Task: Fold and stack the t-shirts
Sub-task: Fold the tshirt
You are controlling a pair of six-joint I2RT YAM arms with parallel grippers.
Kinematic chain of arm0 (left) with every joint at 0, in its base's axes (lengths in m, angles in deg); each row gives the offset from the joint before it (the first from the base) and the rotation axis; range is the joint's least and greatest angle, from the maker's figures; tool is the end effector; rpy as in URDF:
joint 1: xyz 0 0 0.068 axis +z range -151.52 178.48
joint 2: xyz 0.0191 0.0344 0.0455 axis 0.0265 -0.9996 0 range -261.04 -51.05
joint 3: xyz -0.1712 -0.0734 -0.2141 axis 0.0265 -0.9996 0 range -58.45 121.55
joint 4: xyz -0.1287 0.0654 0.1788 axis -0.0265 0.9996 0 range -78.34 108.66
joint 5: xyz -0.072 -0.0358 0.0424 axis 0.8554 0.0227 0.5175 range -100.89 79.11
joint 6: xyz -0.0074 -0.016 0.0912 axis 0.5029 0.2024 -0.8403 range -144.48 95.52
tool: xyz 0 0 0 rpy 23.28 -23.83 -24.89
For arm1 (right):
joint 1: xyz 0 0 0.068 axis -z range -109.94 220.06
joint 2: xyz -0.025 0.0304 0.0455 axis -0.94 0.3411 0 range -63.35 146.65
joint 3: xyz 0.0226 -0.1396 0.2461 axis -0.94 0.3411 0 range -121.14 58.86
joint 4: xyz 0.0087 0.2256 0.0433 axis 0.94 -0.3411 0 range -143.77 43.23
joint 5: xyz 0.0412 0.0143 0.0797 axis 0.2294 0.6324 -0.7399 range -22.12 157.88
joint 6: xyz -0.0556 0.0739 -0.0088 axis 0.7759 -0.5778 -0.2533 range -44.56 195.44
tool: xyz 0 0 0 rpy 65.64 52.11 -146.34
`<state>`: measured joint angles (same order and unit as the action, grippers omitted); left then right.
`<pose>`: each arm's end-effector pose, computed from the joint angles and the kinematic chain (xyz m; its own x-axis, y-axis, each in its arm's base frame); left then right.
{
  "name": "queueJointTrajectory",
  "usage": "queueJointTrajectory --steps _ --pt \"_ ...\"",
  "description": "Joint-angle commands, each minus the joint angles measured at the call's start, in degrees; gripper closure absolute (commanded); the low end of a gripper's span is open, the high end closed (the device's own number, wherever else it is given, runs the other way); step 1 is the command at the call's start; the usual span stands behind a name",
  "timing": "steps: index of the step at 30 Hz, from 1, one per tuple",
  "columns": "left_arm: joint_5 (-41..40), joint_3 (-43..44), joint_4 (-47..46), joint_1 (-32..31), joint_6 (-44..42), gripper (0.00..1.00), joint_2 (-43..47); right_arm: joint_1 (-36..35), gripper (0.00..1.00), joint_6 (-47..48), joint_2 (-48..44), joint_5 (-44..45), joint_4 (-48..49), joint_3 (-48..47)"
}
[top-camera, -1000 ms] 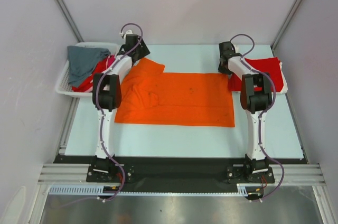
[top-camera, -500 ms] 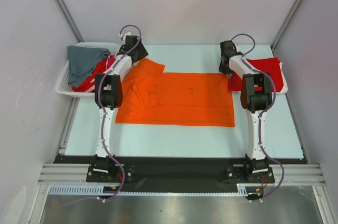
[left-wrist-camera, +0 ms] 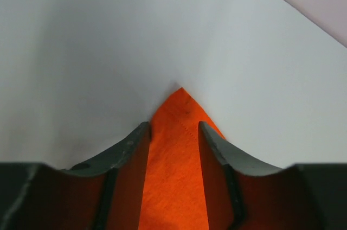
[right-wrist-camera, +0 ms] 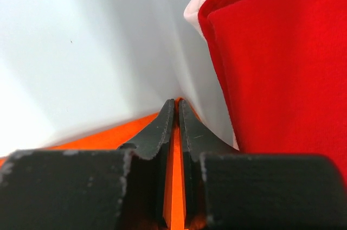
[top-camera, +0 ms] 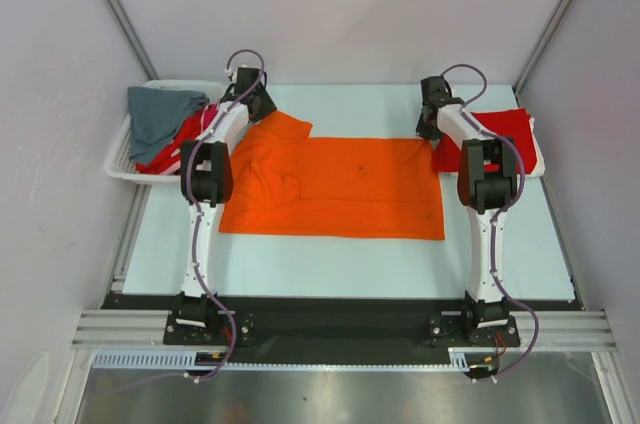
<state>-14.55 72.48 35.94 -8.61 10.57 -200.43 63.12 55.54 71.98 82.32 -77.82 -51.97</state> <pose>0.5877 -0.0678 0.1370 -0.5952 -0.5034 -0.6263 -0.3239 0.8636 -0.3864 0.5191 0.0421 0.1464 -0.7619 0.2395 -0.6019 0.3004 0.9538 -0.0007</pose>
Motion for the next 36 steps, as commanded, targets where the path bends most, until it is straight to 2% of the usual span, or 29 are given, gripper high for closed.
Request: queueJointTrajectory --steps 1,3,5,6,7,9,13,17,21,29,33,36 --pt "2.60 2.92 1.83 0.24 1.07 0.58 -1.70 0.44 0.93 -0.75 -1.38 -1.60 0.20 0.70" --pt "3.04 3.27 1.57 0.24 1.25 0.62 -1.97 0.52 0.93 -0.75 -1.38 -1.87 0.20 0.70" --pt "3.22 3.27 0.87 0.24 1.78 0.72 -2.23 0.61 0.94 -0.84 -1.38 -2.22 0.29 0.87" --pt "3.22 3.27 0.69 0.32 2.21 0.77 -2.23 0.79 0.94 -0.84 -1.47 -2.31 0.37 0.96" --pt "3.22 3.10 -0.09 0.32 2.39 0.89 -2.14 0.79 0.94 -0.93 -1.47 -2.57 0.37 1.14" --pt "3.31 2.66 -1.15 0.32 3.00 0.99 -2.14 0.70 0.95 -1.10 -1.47 -3.01 0.46 1.14" --pt "6.12 -0.15 -8.25 1.03 4.24 1.00 -0.74 1.40 1.00 -1.19 -1.56 -4.59 0.55 1.05" --pt "6.30 -3.83 -12.22 1.12 3.01 1.00 2.51 2.02 1.00 -1.37 -2.34 -6.17 -0.06 0.09" --pt "7.52 -12.61 -20.21 1.12 1.43 1.00 8.82 2.02 1.00 -1.54 -3.66 -6.79 -0.42 -0.18" --pt "9.90 -17.54 -22.16 1.12 0.72 1.00 14.02 1.32 1.00 -1.63 -5.16 -7.05 -1.21 0.17" --pt "11.57 -21.77 -27.16 1.03 -1.03 1.00 17.36 0.61 1.00 -1.72 -6.39 -6.09 -1.47 1.48" --pt "12.10 -23.35 -27.52 0.94 -2.53 1.00 19.12 0.26 1.00 -2.51 -7.88 -4.69 -1.47 2.98"
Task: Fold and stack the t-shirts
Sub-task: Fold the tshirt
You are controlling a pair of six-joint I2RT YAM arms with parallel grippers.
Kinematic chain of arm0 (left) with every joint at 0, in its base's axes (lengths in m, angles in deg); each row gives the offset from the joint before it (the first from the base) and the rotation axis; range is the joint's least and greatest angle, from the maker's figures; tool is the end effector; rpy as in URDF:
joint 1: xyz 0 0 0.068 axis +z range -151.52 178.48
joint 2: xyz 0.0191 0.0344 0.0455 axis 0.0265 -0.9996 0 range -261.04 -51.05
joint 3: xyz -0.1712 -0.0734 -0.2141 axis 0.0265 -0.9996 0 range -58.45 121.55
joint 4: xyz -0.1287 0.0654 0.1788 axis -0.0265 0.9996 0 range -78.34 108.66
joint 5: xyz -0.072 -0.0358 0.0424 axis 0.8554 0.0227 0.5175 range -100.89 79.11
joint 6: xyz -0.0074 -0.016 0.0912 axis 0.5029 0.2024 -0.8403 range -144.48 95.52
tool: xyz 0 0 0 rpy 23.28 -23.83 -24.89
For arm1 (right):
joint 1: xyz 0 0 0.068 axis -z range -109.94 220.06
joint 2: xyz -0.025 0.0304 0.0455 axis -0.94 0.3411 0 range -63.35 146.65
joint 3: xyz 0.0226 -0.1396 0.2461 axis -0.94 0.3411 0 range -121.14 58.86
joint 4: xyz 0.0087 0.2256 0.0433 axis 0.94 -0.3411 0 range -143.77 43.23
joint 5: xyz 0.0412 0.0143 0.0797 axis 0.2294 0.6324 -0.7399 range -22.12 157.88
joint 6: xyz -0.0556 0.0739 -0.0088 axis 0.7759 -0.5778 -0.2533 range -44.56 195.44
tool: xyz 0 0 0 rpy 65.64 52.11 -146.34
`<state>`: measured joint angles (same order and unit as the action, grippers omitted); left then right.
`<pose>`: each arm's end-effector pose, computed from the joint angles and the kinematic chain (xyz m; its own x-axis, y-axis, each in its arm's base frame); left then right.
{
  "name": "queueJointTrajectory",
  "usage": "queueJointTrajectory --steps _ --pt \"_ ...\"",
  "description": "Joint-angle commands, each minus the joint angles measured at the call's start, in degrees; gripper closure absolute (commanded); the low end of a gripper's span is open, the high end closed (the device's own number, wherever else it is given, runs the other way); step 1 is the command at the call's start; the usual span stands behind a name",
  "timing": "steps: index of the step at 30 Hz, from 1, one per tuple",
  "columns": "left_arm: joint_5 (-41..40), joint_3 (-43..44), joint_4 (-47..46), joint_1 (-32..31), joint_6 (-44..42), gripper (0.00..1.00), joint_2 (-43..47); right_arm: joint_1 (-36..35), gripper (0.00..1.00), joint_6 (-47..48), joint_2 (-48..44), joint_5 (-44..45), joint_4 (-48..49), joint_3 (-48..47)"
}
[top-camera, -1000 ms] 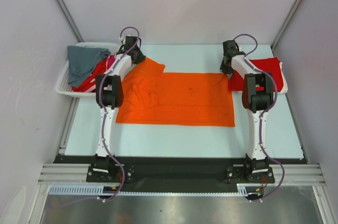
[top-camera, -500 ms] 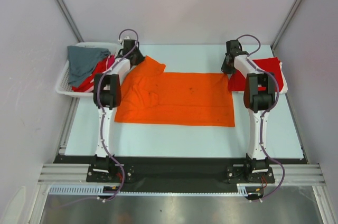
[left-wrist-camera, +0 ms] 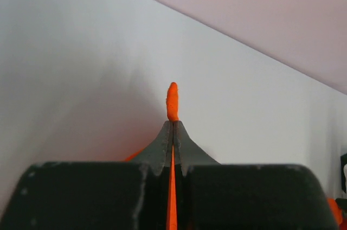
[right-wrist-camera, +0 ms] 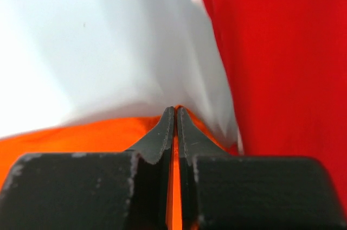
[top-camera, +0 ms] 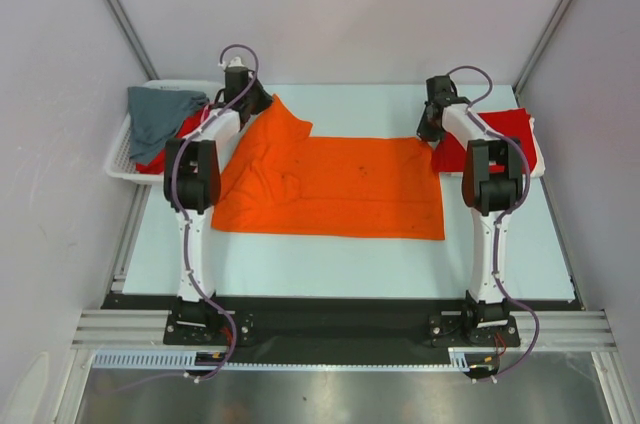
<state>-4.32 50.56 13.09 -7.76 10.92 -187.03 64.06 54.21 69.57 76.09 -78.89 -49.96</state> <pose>0.5669 -0.0717 0.1879 -0.5059 -0.5235 -0.6856 -0.1042 0.8260 -0.5539 0.5102 0.0416 0.1535 -0.7794 0.2786 -0.5612 0.2766 0.9567 0.0908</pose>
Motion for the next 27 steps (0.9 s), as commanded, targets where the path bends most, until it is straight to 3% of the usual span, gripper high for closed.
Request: queueJointTrajectory --steps 1,9,27 --pt "1.96 -2.13 -4.94 0.00 -3.05 1.00 6.08 -0.77 1.00 -1.53 -6.44 1.81 -0.40 1.49" --pt "2.04 -13.99 -12.14 -0.26 -5.69 1.00 13.98 -0.68 1.00 -3.64 -11.80 5.50 0.30 7.65" --pt "-1.47 -37.72 -23.48 -0.44 -11.66 1.00 31.64 -1.29 1.00 -4.69 -24.37 5.15 4.17 22.32"
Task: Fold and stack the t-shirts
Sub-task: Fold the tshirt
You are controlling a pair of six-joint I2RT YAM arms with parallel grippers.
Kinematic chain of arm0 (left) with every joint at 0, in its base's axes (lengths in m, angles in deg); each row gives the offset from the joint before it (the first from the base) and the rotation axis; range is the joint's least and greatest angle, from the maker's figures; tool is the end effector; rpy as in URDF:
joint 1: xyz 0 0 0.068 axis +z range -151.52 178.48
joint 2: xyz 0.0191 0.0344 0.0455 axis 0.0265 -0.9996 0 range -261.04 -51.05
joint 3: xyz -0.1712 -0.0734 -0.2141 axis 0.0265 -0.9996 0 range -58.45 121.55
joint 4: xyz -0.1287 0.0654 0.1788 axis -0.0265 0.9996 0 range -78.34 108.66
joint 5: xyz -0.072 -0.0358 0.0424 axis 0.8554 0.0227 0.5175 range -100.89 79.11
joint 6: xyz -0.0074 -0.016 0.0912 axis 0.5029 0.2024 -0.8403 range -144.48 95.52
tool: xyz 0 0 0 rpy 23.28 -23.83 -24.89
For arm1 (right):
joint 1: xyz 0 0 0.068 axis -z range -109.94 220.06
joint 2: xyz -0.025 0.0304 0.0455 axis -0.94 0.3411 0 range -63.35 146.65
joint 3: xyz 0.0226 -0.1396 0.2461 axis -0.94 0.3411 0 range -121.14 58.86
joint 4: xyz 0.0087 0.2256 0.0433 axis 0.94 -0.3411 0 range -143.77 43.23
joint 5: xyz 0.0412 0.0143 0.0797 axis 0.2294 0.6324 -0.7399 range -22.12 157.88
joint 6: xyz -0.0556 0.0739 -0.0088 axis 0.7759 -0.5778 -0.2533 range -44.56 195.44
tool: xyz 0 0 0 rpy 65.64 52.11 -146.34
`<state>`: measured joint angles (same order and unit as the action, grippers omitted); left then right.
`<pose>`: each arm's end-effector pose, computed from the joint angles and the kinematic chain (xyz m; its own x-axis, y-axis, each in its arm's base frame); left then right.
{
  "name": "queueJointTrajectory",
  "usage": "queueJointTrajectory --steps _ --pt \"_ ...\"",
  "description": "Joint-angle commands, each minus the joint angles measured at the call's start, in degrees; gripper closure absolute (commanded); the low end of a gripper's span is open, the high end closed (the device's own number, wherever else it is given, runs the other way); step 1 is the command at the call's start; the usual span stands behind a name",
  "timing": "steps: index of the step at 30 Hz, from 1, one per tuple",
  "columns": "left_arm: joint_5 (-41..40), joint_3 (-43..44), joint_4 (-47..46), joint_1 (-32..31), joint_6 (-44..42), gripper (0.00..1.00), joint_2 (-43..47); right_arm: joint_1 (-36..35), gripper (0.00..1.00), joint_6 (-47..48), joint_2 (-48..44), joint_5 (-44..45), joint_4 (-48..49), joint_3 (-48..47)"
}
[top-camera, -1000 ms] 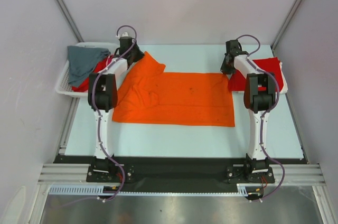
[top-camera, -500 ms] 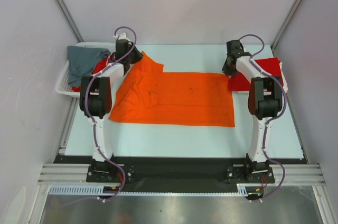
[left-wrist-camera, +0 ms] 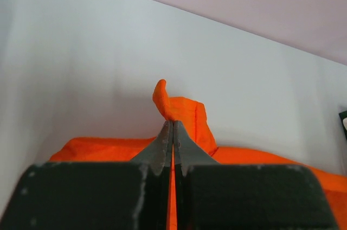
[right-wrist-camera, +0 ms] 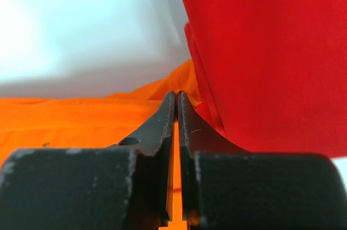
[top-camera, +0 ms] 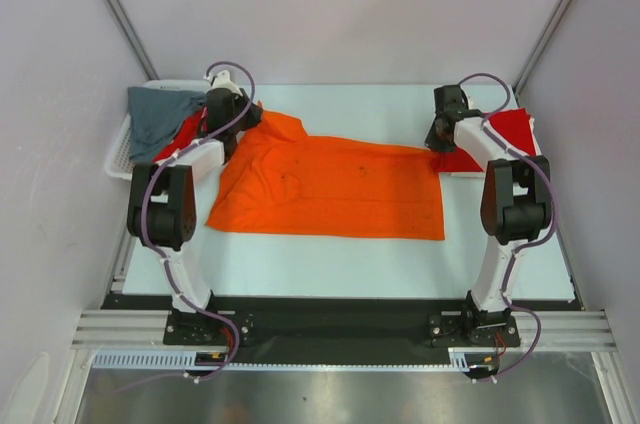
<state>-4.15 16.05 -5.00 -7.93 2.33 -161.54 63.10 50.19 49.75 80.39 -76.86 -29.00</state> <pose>0.4664 -0.0623 0.2440 -0.3932 -0.4065 -0.8247 0.0489 0.8865 -0.4602 0.4320 0.0344 0.2031 -0.7367 0.3297 -0.5904 0.3520 0.9325 0.0816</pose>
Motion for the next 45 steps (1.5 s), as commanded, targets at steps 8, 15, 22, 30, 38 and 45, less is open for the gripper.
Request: queueJointTrajectory --steps 8,15,22,30,38,45 --pt "-2.87 -13.05 -9.35 -0.62 -5.10 1.00 13.99 -2.00 1.00 -0.67 -10.17 1.90 2.49 7.25" --pt "-5.42 -18.86 -10.58 -0.62 -5.89 1.00 20.23 -2.18 1.00 -0.94 -14.04 1.81 3.28 12.61" --pt "-6.57 -25.54 -12.16 -0.62 -6.50 0.99 26.91 -1.48 1.00 -1.90 -18.00 2.69 3.54 17.44" --pt "-7.97 -32.83 -13.04 -0.70 -5.54 1.00 33.76 -1.48 1.00 -2.96 -21.78 2.34 4.95 21.76" --pt "-12.28 -38.28 -11.11 -2.11 -5.36 1.00 39.29 -1.65 1.00 -5.76 -26.08 3.48 7.05 27.64" --pt "-16.85 -42.50 -7.07 -3.87 -3.96 1.00 45.28 -2.27 1.00 -7.88 -28.20 3.75 9.43 32.83"
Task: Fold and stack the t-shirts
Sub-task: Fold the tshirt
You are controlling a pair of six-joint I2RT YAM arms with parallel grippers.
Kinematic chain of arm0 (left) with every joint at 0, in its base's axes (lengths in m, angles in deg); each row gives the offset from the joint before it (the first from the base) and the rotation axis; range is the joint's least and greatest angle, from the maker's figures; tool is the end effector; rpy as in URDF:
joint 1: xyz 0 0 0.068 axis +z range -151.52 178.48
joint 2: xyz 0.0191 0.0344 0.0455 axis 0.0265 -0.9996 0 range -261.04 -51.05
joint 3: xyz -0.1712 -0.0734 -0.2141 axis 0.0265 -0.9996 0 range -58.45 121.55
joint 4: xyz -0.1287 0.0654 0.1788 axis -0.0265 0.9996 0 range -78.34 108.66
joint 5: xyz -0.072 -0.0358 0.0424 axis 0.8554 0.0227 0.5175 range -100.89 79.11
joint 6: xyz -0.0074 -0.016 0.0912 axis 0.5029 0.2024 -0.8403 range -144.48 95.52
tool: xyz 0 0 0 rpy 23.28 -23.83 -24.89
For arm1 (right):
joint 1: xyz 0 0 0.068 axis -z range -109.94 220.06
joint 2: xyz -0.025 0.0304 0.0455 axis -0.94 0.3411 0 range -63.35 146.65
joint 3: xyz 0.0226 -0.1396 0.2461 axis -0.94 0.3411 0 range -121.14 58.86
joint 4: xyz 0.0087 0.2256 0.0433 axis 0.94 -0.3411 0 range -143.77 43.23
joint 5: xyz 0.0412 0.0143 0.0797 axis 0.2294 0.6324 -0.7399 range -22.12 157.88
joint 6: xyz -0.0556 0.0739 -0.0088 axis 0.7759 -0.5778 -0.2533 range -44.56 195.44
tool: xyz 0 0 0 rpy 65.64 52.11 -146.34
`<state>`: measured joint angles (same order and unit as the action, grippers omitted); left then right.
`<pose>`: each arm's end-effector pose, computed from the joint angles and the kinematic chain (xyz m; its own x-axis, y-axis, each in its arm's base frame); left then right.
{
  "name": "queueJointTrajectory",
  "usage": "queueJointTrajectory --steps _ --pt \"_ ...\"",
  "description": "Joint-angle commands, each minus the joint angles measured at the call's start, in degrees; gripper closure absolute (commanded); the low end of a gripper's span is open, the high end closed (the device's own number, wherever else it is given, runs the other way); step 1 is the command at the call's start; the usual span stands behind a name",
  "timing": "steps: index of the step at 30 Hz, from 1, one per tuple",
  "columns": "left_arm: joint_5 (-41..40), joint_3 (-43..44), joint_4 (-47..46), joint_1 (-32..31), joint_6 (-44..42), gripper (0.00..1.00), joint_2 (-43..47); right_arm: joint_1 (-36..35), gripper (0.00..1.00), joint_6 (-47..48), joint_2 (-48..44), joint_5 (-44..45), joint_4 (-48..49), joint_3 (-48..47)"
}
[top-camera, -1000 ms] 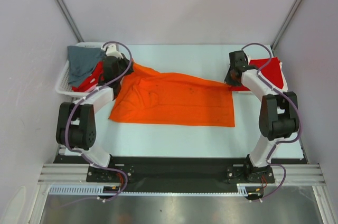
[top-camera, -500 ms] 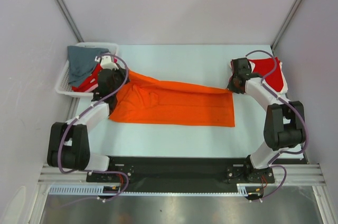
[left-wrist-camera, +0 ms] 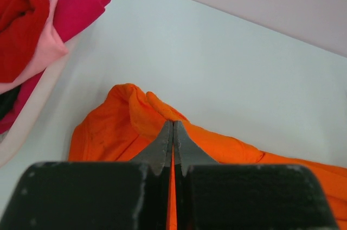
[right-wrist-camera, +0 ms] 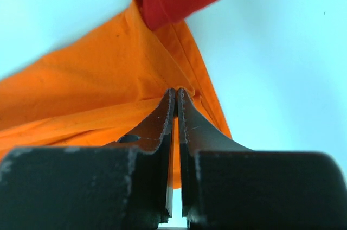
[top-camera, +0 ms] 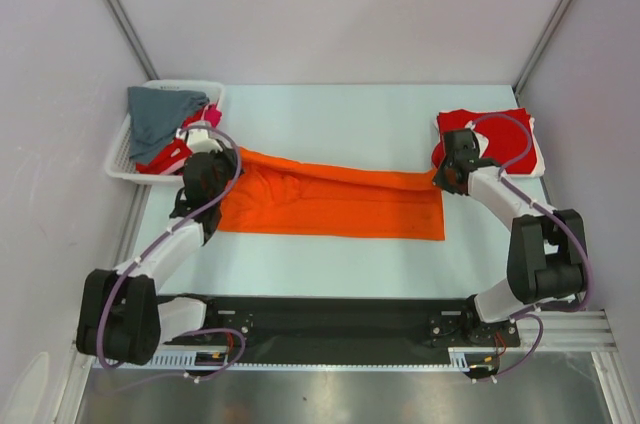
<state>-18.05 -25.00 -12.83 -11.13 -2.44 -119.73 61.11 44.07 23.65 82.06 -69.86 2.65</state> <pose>0.2788 -0.0367 0.2680 -0.1871 -0.3459 -0.9194 -0.0273 0.9374 -0.3471 0.3084 0.0278 0.2068 -0.6856 0.4031 -0.6063 0.4085 0.9023 0.1380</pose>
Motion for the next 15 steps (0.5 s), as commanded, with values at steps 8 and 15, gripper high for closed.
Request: queueJointTrajectory --steps 8,15 --pt "-4.53 -6.81 5.24 -1.73 4.41 1.00 7.78 -0.72 1.00 -3.87 -1.92 2.70 4.98 5.31" --pt "-2.51 -10.77 5.77 -1.82 8.53 0.99 6.90 -0.89 0.87 -7.03 -4.29 3.49 9.29 11.37"
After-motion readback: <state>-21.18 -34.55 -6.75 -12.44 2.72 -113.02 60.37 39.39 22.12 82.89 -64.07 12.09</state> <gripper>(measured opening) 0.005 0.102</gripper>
